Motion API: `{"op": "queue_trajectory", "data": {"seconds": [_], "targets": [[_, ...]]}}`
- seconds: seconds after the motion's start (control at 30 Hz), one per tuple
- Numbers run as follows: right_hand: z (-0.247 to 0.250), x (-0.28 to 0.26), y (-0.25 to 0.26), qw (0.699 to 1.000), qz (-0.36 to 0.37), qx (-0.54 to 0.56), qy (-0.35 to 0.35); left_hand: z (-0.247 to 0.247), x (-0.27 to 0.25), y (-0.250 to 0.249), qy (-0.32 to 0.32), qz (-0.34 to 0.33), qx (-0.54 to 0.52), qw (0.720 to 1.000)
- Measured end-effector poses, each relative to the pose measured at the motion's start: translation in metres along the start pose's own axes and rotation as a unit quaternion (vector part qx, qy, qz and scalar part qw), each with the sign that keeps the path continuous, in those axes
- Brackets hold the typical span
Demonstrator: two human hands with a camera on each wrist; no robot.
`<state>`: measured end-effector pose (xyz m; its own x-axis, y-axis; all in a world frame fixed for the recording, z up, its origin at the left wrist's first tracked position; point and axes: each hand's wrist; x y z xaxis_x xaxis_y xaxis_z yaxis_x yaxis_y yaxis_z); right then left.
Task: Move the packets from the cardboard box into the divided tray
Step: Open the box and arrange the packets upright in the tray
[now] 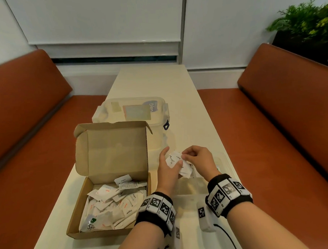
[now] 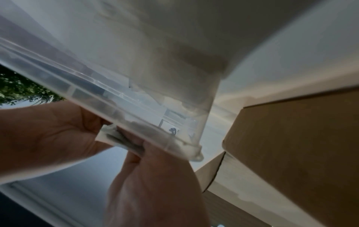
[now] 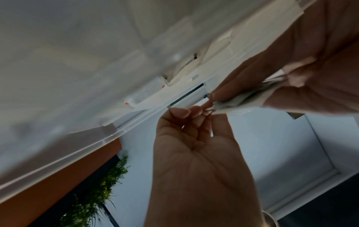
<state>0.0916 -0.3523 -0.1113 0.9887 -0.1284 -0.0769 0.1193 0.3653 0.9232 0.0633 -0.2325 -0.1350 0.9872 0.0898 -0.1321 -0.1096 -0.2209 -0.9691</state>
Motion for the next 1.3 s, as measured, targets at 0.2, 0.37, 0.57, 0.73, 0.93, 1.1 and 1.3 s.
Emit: {"op": "queue_trajectory", "data": {"seconds": [0.2, 0.37, 0.57, 0.73, 0.93, 1.1, 1.3], "targets": [[0.004, -0.007, -0.002, 0.986, -0.037, 0.159, -0.041, 0.001, 0.006, 0.004, -0.072, -0.02, 0.122, 0.99], [-0.003, -0.015, -0.007, 0.977, -0.049, 0.201, -0.046, -0.003, 0.007, 0.002, -0.037, -0.002, 0.112, 0.993], [-0.002, -0.013, -0.003, 0.996, -0.016, 0.076, -0.043, -0.005, 0.007, 0.0, -0.029, -0.031, 0.189, 0.981], [0.015, 0.001, 0.025, 0.977, 0.098, -0.18, 0.051, -0.002, 0.005, 0.001, 0.008, -0.035, 0.23, 0.972], [0.024, 0.004, 0.019, 0.972, 0.054, -0.213, 0.078, 0.001, 0.005, -0.002, -0.045, -0.053, 0.225, 0.972], [0.012, -0.003, -0.005, 0.985, -0.018, -0.173, 0.014, 0.007, 0.002, -0.01, -0.12, -0.093, 0.213, 0.965], [-0.006, -0.005, -0.03, 0.963, -0.063, -0.26, -0.025, 0.008, 0.004, -0.009, -0.139, -0.09, 0.207, 0.964]]}}
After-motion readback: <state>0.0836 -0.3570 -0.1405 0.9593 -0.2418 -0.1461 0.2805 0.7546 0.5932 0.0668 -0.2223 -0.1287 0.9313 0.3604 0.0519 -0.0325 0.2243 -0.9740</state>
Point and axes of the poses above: each hand's wrist, its own x-axis towards the middle knuckle, its own z-axis out of the back of the hand, y = z × x, and after that the axes turned 2 degrees about -z, right-handed
